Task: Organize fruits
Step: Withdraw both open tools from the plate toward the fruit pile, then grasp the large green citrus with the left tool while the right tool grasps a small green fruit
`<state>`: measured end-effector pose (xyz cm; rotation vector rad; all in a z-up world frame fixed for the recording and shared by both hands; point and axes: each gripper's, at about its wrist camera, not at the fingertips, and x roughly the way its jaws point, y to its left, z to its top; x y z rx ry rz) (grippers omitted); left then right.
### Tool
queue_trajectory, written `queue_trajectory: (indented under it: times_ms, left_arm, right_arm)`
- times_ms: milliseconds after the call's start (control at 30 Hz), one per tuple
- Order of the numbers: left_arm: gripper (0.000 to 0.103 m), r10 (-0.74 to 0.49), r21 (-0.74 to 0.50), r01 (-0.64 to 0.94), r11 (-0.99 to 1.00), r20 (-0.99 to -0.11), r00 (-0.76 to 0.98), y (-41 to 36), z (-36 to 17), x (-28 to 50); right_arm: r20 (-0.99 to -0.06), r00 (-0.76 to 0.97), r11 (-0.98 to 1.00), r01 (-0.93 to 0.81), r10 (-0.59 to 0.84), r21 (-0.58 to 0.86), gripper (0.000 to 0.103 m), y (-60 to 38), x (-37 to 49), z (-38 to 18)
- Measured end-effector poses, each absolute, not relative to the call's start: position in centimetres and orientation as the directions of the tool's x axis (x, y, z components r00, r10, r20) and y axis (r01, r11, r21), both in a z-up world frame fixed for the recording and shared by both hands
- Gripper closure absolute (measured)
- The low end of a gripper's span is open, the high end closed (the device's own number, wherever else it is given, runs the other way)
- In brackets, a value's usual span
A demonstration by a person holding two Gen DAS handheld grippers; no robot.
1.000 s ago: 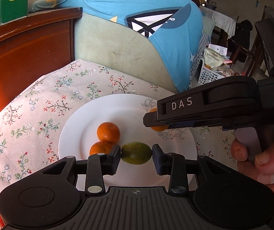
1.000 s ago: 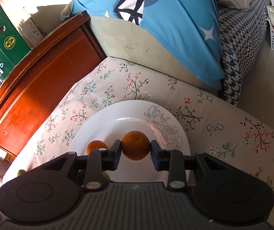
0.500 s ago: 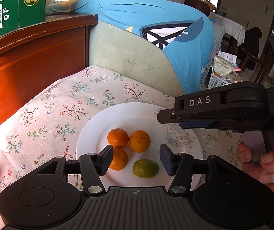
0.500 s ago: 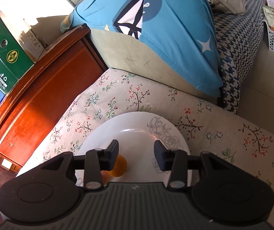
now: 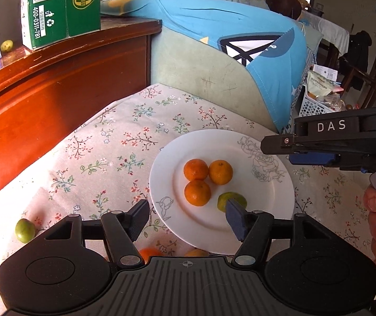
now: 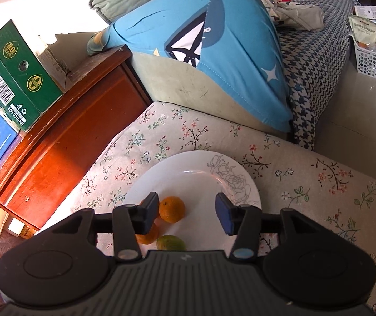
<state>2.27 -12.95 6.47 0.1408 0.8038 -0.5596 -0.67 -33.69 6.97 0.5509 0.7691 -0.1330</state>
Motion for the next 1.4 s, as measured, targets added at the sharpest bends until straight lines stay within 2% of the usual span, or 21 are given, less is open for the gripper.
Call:
queue_trajectory:
  times_ms: [333, 700, 967, 1400]
  left_arm:
    - [0.04, -0.389, -0.057, 0.511, 0.858, -0.723, 0.571, -9.5, 7.0, 1.9]
    - [0.04, -0.327, -0.021, 0.459, 0.888, -0.731, 0.599, -5.5, 6.8, 2.4]
    - [0.04, -0.228, -0.037, 0.299, 0.954, -0.736, 0.637, -0.9, 5.9, 5.5]
    - [0.043, -0.193, -0.013, 0.286, 0.958, -0.766, 0.613, 3.0, 2.6, 9.7]
  right_arm:
    - [-0.67, 0.729, 0.852, 0.256, 0.14, 0.457, 0.051, -29.7, -3.9, 7.4]
    - [-0.686, 0.694, 0.866, 0.185, 0.22, 0.465, 0.051, -24.8, -6.5, 5.7]
    - [-0.71, 0.653, 0.901, 0.095, 0.264, 0.422, 0.051, -20.7, -6.7, 4.5]
    - [-0.72, 0.615, 0.9, 0.037, 0.321, 0.434, 0.051, -18.1, -5.8, 4.0]
